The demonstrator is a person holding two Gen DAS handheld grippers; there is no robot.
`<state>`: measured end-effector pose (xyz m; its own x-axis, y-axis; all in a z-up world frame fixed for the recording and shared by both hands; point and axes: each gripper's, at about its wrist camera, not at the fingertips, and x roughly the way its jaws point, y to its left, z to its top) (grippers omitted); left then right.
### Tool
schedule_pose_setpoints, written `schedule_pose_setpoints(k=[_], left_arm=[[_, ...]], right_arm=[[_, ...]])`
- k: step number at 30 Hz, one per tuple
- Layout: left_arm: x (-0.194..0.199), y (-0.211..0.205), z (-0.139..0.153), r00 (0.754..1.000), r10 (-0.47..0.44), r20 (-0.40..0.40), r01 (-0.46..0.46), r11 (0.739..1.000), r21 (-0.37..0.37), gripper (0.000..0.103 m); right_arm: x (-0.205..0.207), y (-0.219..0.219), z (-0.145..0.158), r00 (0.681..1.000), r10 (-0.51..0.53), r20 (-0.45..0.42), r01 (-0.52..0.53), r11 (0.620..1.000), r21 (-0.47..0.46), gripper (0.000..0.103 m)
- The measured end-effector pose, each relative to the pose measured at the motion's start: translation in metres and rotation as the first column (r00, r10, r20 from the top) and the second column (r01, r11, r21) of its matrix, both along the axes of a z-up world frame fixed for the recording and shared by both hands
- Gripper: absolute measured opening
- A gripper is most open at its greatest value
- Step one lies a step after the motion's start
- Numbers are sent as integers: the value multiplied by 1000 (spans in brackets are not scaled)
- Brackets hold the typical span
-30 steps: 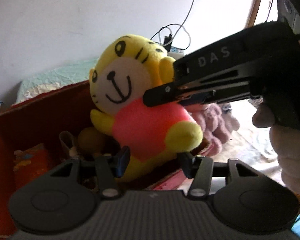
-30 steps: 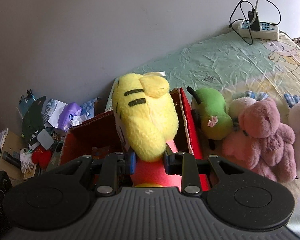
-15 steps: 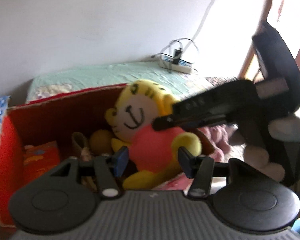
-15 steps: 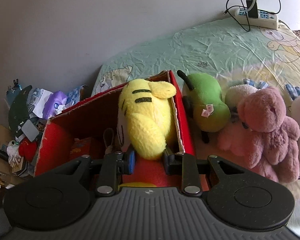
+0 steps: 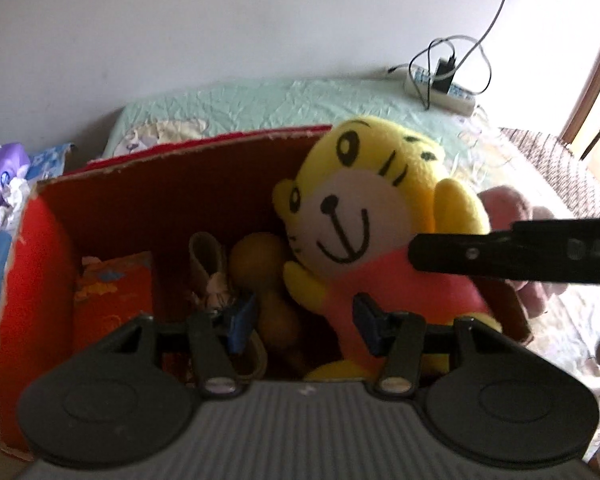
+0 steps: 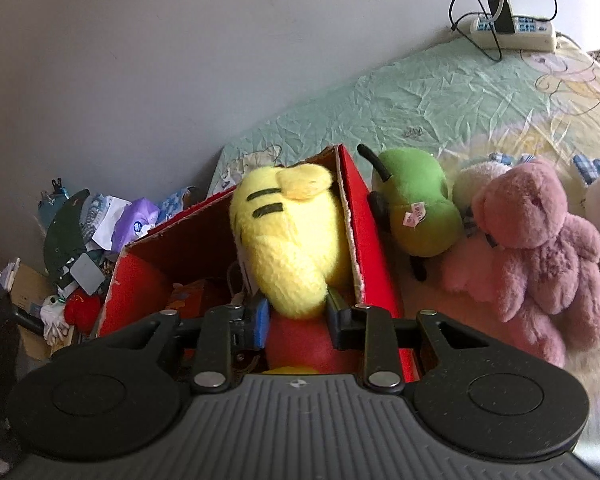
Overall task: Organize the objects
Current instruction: 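Carry the tiger with the right gripper and lower it into the red box, then open the right gripper to release the tiger and withdraw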
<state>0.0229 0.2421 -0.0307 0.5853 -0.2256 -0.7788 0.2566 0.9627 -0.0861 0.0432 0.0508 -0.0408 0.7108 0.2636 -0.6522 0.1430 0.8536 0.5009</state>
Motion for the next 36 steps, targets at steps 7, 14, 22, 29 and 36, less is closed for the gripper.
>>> schedule_pose_setpoints(k=[7, 14, 22, 29, 36], left_arm=[[10, -6, -6, 1000, 5, -18, -5, 1000, 27, 55], [9, -12, -7, 1000, 6, -16, -5, 999, 52, 55], [9, -14, -8, 1000, 21, -11, -20, 996, 85, 62], [9, -14, -8, 999, 46, -13, -45, 994, 96, 65], [6, -16, -7, 997, 78, -14, -76, 990, 118, 67]], right_arm=[[-6, -7, -3, 999, -21, 24, 21, 1000, 13, 29], [-10, -4, -5, 998, -14, 61, 15, 1000, -21, 29], [-13, 0, -5, 996, 2, 86, 3, 998, -57, 29], [-16, -1, -6, 996, 3, 93, 1, 999, -49, 29], [-21, 0, -5, 996, 19, 93, -15, 999, -44, 29]])
